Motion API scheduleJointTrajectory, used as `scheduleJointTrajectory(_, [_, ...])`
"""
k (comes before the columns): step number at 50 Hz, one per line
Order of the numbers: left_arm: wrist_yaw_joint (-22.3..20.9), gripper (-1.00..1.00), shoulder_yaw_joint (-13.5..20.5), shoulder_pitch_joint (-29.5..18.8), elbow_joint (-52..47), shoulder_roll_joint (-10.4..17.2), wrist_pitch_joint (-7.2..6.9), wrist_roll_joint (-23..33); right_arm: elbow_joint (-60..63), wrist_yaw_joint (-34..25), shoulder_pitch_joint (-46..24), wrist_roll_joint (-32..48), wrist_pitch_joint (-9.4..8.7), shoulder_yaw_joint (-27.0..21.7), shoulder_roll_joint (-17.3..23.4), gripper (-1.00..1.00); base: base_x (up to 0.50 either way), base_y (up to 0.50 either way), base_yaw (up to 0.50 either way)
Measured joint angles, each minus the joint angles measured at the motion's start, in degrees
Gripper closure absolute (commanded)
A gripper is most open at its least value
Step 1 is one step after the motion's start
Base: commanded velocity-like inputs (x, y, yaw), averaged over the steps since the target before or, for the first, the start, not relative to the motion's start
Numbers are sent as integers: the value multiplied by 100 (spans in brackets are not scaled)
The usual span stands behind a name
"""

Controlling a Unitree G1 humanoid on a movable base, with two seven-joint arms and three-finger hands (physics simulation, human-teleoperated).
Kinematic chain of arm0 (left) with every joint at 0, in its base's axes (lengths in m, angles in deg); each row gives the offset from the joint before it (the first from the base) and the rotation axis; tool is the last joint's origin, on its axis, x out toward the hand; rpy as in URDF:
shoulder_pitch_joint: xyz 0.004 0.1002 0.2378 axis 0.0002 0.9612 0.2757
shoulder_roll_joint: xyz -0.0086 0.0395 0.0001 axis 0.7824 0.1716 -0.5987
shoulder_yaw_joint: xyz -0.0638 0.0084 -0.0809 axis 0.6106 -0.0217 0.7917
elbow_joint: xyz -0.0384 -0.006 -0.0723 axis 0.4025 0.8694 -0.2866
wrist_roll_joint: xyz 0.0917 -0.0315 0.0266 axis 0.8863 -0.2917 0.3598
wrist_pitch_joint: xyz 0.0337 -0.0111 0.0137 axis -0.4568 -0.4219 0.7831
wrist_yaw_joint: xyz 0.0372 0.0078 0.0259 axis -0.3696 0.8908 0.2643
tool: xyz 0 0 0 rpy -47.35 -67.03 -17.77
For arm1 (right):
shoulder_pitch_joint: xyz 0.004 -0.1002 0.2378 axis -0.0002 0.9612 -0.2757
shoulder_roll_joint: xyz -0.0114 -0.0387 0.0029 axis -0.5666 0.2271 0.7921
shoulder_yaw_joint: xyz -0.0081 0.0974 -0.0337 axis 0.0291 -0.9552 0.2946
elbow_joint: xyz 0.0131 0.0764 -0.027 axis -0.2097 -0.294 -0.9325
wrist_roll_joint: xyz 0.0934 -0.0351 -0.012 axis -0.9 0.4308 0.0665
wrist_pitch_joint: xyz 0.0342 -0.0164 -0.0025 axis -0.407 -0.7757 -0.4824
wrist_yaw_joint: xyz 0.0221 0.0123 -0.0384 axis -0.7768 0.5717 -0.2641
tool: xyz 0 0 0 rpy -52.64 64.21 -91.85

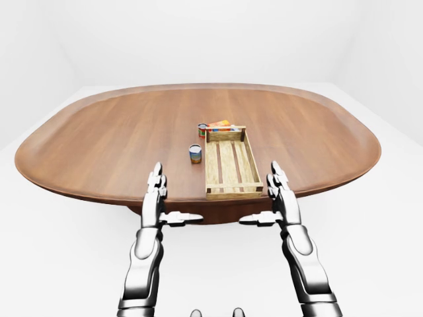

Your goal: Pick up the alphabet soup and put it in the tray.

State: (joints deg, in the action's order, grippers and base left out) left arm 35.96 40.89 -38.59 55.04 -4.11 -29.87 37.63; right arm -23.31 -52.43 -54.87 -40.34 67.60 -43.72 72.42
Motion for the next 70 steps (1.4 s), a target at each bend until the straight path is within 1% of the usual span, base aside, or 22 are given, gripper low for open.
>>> scheduleJointTrajectory(3, [-40,-100,65,6,-133,23,-76,-93,219,-77,75,10,-100,-10,17,-100,0,0,0])
scheduleJointTrajectory(10, [-72,-100,222,-9,-581,77,-411,-319,890,-217,276,36,-423,-53,42,-100,0,0,0])
scheduleJointTrajectory(11, [-74,-100,238,-7,-640,82,-454,-343,969,-232,300,41,-450,-62,44,-100,0,0,0])
scheduleJointTrajectory(12, [-72,-100,258,-9,-708,87,-462,-373,1059,-245,326,45,-450,-73,47,-100,0,0,0])
scheduleJointTrajectory(18, [-39,-100,417,-75,-1159,141,-462,-564,1600,-322,471,55,-450,-160,57,-100,0,0,0])
scheduleJointTrajectory(24, [10,-100,578,-182,-1402,203,-462,-735,2102,-396,608,24,-450,-329,67,-100,0,0,0])
scheduleJointTrajectory(36, [119,-100,826,-389,-1581,326,-462,-1073,2981,-576,830,-128,-450,-847,39,-100,0,0,0])
scheduleJointTrajectory(46, [166,-100,905,-460,-1558,379,-462,-1242,3469,-684,929,-298,-450,-1228,-26,-100,0,0,0])
scheduleJointTrajectory(50, [186,-100,932,-475,-1537,447,-462,-1274,3548,-711,941,-326,-450,-1251,-75,-100,0,-36,0])
scheduleJointTrajectory(66, [228,-100,959,-534,-1453,440,-462,-1385,3649,-670,931,-379,-450,-1311,-61,-100,0,-50,0])
scheduleJointTrajectory(67, [229,-100,960,-534,-1453,440,-462,-1387,3649,-657,925,-377,-450,-1316,-61,-100,0,0,0])
scheduleJointTrajectory(68, [226,-100,945,-538,-1454,374,-462,-1394,3641,-636,919,-362,-450,-1346,-24,-100,0,0,0])
scheduleJointTrajectory(70, [228,-100,947,-539,-1451,383,-462,-1400,3619,-598,898,-330,-450,-1339,-23,-100,0,0,0])
